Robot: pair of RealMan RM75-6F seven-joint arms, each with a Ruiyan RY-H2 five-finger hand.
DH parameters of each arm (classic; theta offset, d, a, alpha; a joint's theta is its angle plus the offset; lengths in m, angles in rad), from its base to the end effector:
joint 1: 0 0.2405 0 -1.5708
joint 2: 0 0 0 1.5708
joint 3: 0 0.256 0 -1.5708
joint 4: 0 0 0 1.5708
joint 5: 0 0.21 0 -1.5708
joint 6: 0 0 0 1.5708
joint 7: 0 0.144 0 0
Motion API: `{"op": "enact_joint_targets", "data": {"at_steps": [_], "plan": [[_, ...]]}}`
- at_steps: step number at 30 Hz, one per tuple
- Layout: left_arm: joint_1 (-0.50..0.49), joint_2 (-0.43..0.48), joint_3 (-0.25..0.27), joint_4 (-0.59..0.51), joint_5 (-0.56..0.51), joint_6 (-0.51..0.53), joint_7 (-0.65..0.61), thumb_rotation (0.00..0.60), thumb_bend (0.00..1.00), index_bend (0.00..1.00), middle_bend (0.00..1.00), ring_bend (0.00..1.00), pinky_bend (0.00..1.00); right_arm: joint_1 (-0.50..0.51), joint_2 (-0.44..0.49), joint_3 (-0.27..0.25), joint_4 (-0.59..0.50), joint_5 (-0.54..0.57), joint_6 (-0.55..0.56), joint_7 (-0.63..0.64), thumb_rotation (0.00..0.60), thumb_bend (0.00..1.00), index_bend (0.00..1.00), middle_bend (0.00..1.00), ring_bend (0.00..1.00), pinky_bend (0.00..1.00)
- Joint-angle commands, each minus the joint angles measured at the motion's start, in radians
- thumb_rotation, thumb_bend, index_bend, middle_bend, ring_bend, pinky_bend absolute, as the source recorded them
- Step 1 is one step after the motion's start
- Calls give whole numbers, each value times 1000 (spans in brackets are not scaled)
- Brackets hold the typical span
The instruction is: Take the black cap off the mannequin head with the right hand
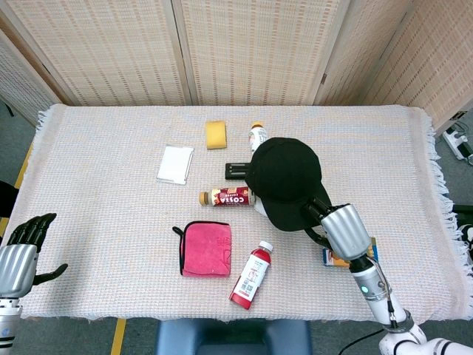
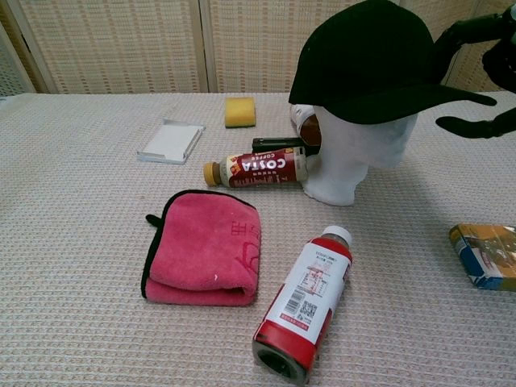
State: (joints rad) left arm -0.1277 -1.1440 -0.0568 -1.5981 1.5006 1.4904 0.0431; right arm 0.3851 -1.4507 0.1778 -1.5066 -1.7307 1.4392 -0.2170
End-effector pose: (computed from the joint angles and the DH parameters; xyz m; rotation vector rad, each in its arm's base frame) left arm -0.3025 0.1957 0.1540 -1.4110 -0.8436 -0.9248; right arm -0.1832 -0.2678 0.0703 1.6366 -0.5121 1.2990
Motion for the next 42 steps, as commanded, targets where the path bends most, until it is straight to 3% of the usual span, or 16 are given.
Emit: {"op": "enact_joint_targets", "data": {"at_steps": [1, 16, 32, 42], "plan": [[-1, -1, -1, 3, -1, -1, -4, 600, 144, 121, 147, 125, 189, 17, -33, 8, 38, -3, 15, 16, 600, 271, 512, 471, 854, 1000], [-4, -4, -1, 14, -10, -17, -24, 600, 144, 119, 147, 125, 188, 65, -124, 36, 168, -1, 86, 99, 600, 512, 804, 654, 925, 1000], [-13, -2, -4, -1, -7, -26, -9, 600, 143, 116, 147, 125, 187, 142, -26, 131, 96, 39, 72, 52, 600, 582, 853, 689, 940, 1000], [-26, -4, -9, -9, -5, -36, 6, 600, 144, 113, 147, 125, 187, 224, -4, 207, 136, 113, 11, 40, 600, 583, 855, 690, 940, 1000]]}}
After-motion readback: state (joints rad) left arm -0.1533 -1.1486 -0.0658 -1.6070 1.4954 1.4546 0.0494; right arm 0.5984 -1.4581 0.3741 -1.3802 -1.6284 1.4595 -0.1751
